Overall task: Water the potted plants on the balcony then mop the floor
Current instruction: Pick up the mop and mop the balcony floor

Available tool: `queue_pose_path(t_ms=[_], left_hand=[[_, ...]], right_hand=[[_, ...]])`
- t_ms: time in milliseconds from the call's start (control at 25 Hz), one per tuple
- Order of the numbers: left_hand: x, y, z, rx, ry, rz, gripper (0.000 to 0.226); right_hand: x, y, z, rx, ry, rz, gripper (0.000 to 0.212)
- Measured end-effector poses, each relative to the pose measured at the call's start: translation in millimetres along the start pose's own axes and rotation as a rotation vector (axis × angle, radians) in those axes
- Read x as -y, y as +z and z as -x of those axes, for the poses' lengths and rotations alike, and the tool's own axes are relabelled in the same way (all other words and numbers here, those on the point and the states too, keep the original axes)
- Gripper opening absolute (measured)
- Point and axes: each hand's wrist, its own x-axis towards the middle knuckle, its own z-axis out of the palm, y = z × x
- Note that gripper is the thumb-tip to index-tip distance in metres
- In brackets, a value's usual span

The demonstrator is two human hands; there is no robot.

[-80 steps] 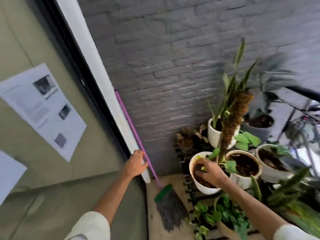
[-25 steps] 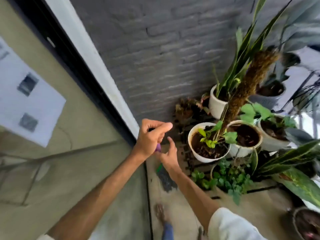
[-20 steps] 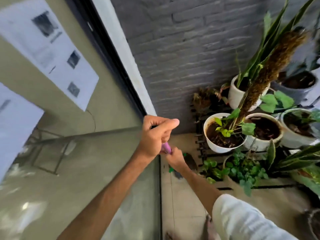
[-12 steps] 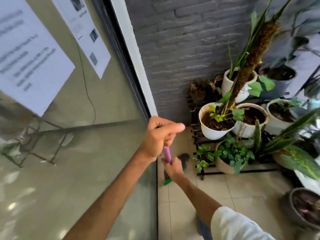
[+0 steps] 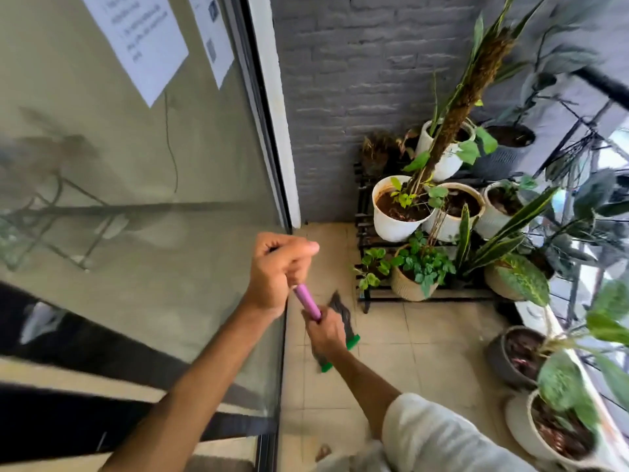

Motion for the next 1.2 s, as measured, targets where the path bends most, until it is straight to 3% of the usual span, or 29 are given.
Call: queue_pose_path(t_ms=[120,280,560,760,960,1080,1200], left_hand=[[14.3,3.7,5.5,-0.059,0.011,0.123,0.043],[35.0,15.6,3.1,-0.072,0.096,0.212,0.042],[136.7,75.1,-40.1,-0.096,0.039,0.319,0.036],[218.5,179.6,-102.4,-0.091,-0.051,0.257,0.039],[279.3,258.3,-137.8,0.017,-0.121,0.188,0.038],[301.0,280.8,-143.9,0.034,-0.194,0.094,0.038],[307.8,287.0,-144.5,-0.091,-0.234,0.024,0.040]], right_hand=[[-13.1,-5.2,3.0,-0.026,0.083,0.114,0.034],[-32.1,-48.7,-18.9,-0.078,0.008,0.308,0.030],[-137.0,-146.6,-82.0,-0.021,0.055,0.471,0.029],[-216.6,-263.4,-147.8,-0.058,0.145,0.537,0.038],[-275.6,-354.0,-202.4,-0.089,0.211,0.553,0.027],[-313.1,-377.3,-216.0,-0.070,0.232,0.582,0.025],[-337.6,-369.2,-225.0,0.020,0.185,0.524,0.031]])
